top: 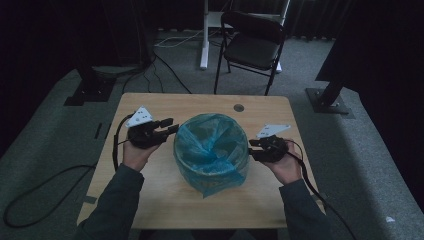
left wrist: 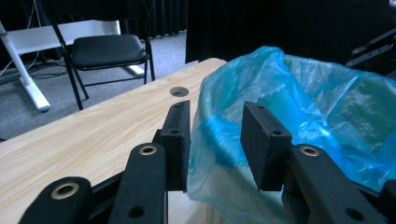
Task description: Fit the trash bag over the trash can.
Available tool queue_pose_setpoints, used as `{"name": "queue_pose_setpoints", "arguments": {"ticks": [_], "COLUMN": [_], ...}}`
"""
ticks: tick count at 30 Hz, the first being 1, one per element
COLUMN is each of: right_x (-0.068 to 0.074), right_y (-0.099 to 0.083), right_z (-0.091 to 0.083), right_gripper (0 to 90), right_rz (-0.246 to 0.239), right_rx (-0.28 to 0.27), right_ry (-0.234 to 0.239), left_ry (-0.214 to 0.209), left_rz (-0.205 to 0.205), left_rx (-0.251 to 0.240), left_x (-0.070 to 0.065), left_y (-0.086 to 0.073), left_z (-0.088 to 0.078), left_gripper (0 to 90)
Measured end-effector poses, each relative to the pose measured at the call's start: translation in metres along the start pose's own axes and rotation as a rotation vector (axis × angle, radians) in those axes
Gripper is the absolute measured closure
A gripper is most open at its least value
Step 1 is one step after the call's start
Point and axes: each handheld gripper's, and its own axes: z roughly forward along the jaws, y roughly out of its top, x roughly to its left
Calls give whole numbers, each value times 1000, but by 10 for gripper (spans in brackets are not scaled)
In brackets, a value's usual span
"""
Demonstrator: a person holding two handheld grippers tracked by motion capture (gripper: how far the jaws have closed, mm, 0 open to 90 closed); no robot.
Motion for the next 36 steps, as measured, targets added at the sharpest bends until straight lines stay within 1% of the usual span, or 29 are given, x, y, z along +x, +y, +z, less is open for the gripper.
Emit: {"name": "queue_pose_setpoints", "arguments": {"ticks": [3, 4, 7, 9, 10, 14, 15, 17, 20, 26, 27, 28, 30, 31, 33, 36], "right_x": [0, 0, 0, 0, 0, 1, 2, 2, 3, 5, 5, 5, 4, 4, 3, 2], "right_y": [-3, -3, -8, -9, -10, -13, -14, -16, -18, -19, -19, -20, -20, -20, -21, -23], "right_z": [0, 0, 2, 2, 2, 4, 5, 6, 7, 9, 9, 9, 5, 4, 0, -4], "right_gripper": [599, 597, 586, 584, 583, 582, 582, 581, 580, 579, 579, 579, 579, 580, 580, 581], "right_rz": [2, 0, 3, 6, 5, 15, 19, 22, 29, 25, 25, 24, 26, 28, 33, 34], "right_rx": [-3, -3, -1, -1, -3, -13, -16, -21, -24, -23, -23, -25, -33, -35, -41, -44], "right_ry": [3, 4, 7, 8, 9, 18, 21, 24, 29, 32, 32, 33, 32, 31, 29, 29], "left_ry": [-8, -19, -32, -37, -48, -66, -76, -81, -100, -121, -121, -129, -139, -146, -144, -149], "left_rz": [6, 14, 27, 28, 38, 52, 60, 73, 78, 116, 116, 133, 148, 152, 164, 170], "left_rx": [-1, 4, 7, 10, 17, 29, 40, 51, 61, 96, 96, 110, 119, 123, 131, 143], "left_x": [-2, -5, -9, -10, -13, -19, -20, -23, -27, -36, -36, -39, -41, -43, -45, -47], "left_y": [3, 7, 12, 14, 17, 23, 25, 28, 32, 38, 38, 40, 42, 42, 44, 45], "left_z": [1, 3, 6, 7, 9, 15, 17, 20, 25, 35, 35, 39, 42, 44, 47, 51], "left_gripper": [621, 621, 619, 618, 618, 617, 617, 613, 608, 607, 607, 607, 601, 599, 594, 593]}}
